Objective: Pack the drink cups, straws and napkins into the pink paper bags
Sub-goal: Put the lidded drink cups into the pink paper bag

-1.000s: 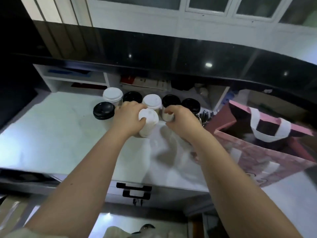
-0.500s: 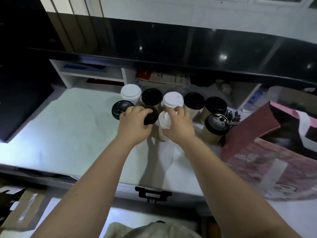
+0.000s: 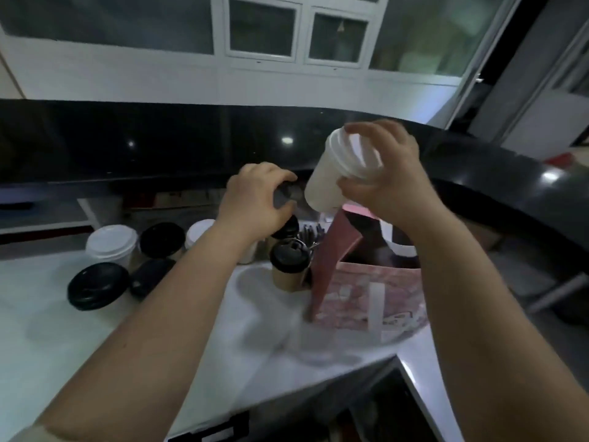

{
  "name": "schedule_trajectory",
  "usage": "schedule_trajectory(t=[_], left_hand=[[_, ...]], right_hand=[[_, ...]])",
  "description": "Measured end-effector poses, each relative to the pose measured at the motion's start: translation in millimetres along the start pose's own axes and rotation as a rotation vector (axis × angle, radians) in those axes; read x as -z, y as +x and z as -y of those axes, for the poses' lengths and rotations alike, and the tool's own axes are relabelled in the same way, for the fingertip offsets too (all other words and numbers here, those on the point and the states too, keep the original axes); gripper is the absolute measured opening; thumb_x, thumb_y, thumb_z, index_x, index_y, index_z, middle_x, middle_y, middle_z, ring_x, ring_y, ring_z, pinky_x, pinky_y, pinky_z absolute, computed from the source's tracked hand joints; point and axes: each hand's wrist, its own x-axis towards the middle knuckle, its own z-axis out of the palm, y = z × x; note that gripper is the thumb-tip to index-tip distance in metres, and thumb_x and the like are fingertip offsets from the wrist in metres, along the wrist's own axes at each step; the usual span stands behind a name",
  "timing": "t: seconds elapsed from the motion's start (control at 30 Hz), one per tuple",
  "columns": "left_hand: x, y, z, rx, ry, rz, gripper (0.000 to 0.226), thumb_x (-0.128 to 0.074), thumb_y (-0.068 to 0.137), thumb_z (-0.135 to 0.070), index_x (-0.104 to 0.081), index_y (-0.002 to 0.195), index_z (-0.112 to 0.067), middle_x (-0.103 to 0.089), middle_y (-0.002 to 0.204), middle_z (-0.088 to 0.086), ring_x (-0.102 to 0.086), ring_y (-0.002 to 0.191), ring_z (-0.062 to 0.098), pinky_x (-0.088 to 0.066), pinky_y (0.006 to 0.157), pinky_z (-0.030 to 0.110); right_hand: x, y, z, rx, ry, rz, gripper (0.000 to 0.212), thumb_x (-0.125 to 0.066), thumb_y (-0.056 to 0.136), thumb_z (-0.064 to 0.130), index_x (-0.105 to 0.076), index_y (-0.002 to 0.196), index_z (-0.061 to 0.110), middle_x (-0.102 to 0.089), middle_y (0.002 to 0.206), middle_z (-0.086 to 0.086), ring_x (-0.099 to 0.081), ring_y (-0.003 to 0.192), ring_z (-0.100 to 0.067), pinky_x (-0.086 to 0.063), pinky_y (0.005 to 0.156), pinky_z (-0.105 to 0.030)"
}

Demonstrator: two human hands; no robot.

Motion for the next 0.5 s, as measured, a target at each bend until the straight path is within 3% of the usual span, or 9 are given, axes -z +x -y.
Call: schedule_trajectory(t=[0.07, 0.27, 0.4, 0.5], left_hand=[[-15.1, 14.6, -30.1, -0.079, -0.093, 0.051, 0.041, -0.069, 0.08, -0.038, -0.066, 0.119, -0.025, -0.063, 0.118, -0.001, -0.055, 0.111, 0.025, -0.048, 0.092, 0.043], [-65.5, 22.6, -99.0, -0.192, -0.22, 0.324, 0.026, -0.072, 0.08, -0.031, -0.072, 0.105, -0.026, -0.067, 0.102, -0.004, -0.062, 0.096, 0.017, -0.051, 0.082, 0.032], [-87.3, 27.1, -121.3, -0.224, -0.171, 0.409, 0.038, -0.074, 0.078, -0.035, -0.066, 0.115, -0.029, -0.061, 0.108, -0.005, -0.059, 0.098, 0.019, -0.052, 0.082, 0.036], [-92.5, 29.9, -124.6, -0.238, -0.162, 0.429, 0.066, -0.08, 0.07, -0.041, -0.055, 0.13, -0.028, -0.056, 0.118, -0.001, -0.055, 0.107, 0.02, -0.051, 0.089, 0.039]], right_hand=[[37.3, -10.2, -12.9, -0.059, -0.003, -0.059, 0.065, -0.077, 0.074, 0.018, -0.05, 0.129, 0.04, -0.036, 0.134, 0.01, -0.03, 0.129, -0.019, -0.033, 0.105, -0.036], [85.0, -47.5, -59.7, -0.244, -0.093, -0.014, 0.067, -0.079, 0.073, 0.015, -0.051, 0.127, 0.044, -0.033, 0.126, 0.017, -0.031, 0.122, -0.013, -0.028, 0.098, -0.028], [79.7, -59.9, -85.6, -0.294, -0.152, 0.026, 0.069, -0.079, 0.072, 0.018, -0.049, 0.131, 0.04, -0.035, 0.135, 0.009, -0.029, 0.126, -0.018, -0.031, 0.099, -0.033], [64.6, -64.8, -99.3, -0.292, -0.191, 0.092, 0.07, -0.079, 0.073, 0.021, -0.047, 0.133, 0.038, -0.033, 0.14, 0.006, -0.027, 0.128, -0.02, -0.033, 0.102, -0.035]])
